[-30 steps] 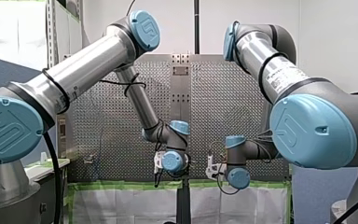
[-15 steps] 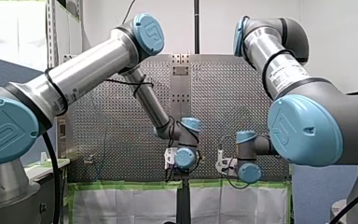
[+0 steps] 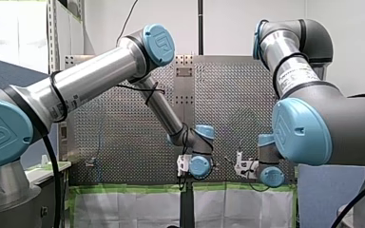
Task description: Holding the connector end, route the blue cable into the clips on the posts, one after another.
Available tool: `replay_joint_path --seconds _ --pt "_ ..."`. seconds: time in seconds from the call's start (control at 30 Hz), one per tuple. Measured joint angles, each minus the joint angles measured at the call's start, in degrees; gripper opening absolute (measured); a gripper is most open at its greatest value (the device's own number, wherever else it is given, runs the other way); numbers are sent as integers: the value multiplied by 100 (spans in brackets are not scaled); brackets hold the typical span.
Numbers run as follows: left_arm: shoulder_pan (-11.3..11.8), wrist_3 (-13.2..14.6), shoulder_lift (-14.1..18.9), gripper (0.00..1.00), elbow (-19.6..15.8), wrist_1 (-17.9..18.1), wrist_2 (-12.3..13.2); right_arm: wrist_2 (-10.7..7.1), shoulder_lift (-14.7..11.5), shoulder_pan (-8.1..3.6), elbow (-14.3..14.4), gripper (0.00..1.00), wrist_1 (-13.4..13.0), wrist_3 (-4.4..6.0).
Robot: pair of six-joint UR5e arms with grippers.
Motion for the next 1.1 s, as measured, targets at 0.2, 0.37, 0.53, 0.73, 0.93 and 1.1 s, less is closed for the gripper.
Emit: replay_joint_path --seconds 0.2,0.37,0.53,0.73,0.93,1.1 --pt "-46 -1 -2 0 8 35 -174 -295 2 -88 -26 0 -6 62" --pt "-82 -7 -113 0 138 2 -150 -382 2 -102 -25 0 63 -40" --pt "-205 -35 -395 0 422 -257 -225 -575 3 -98 -25 0 89 -151" --pt "-257 -90 -687 0 785 -466 -366 -744 3 -104 -34 0 194 -295" --pt "-247 -104 -736 0 1125 -472 -439 -867 2 -115 -82 0 306 -379" --pt "-243 -109 -757 0 1216 -459 -436 -896 3 -212 -159 0 448 -451"
